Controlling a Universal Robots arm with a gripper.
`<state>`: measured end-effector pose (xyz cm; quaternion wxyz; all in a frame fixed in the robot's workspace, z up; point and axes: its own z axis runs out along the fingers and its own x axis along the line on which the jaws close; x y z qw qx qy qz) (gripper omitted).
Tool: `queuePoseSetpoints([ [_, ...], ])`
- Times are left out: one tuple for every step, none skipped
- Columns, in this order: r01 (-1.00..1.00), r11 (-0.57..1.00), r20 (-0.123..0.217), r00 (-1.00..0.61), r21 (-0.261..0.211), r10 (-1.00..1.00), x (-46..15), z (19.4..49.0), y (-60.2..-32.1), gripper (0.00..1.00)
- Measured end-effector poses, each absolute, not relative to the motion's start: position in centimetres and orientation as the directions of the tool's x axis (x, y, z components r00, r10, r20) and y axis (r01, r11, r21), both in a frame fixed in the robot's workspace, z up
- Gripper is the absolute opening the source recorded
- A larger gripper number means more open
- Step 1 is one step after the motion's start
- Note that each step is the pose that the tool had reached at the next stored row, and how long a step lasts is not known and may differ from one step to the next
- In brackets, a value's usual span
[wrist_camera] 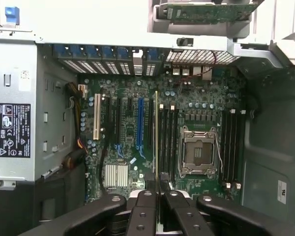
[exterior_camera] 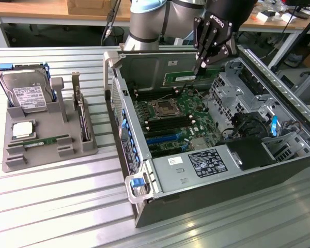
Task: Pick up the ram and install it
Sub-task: 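Pick up the ram and move it above insertion slot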
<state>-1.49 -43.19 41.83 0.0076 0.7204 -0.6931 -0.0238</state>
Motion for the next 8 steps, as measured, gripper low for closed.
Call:
queuePoseSetpoints([
  [-0.998,-0.039,-0.024,0.038,0.044,-0.999,-1.4,41.82,-43.18,0.12],
  [-0.998,-0.039,-0.024,0.038,0.044,-0.999,-1.32,41.8,-43.18,0.12],
  [-0.998,-0.039,-0.024,0.038,0.044,-0.999,-1.25,41.79,-43.18,0.12],
  [-0.998,-0.039,-0.024,0.038,0.044,-0.999,-1.18,41.78,-43.18,0.12],
  [-0.998,-0.039,-0.024,0.038,0.044,-0.999,-1.09,41.77,-43.18,0.12],
  [-0.998,-0.039,-0.024,0.038,0.044,-0.999,-1.03,41.76,-43.18,0.12],
  [-0.998,-0.039,-0.024,0.038,0.044,-0.999,-0.95,41.74,-43.18,0.12],
  [-0.998,-0.039,-0.024,0.038,0.044,-0.999,-0.88,41.73,-43.18,0.12],
])
